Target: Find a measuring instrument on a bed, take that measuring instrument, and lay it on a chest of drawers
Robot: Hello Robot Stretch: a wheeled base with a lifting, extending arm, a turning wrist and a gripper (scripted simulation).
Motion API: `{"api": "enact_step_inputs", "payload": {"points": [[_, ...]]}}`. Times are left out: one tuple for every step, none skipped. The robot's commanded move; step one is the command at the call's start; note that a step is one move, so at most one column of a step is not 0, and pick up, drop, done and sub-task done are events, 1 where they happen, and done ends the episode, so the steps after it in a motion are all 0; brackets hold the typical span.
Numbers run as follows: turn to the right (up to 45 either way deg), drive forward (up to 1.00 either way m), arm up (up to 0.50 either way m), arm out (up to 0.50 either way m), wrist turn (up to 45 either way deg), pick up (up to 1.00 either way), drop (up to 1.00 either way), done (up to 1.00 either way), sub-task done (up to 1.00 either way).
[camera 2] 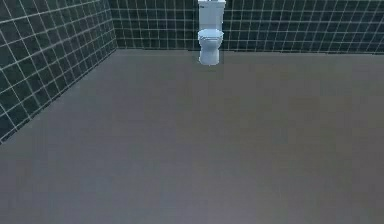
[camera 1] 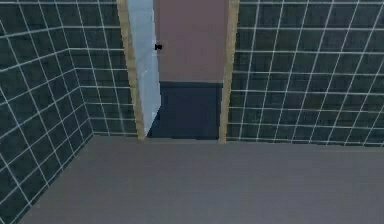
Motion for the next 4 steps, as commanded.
{"api": "enact_step_inputs", "payload": {"points": [[0.0, 1.00, 0.00, 0.00, 0.0, 0.00, 0.00, 0.00, 0.00], [0.0, 1.00, 0.00, 0.00, 0.0, 0.00, 0.00, 0.00, 0.00], [0.0, 0.20, 0.00, 0.00, 0.0, 0.00, 0.00, 0.00, 0.00], [42.0, 0.00, 0.00, 0.00, 0.0, 0.00, 0.00, 0.00, 0.00]]}}
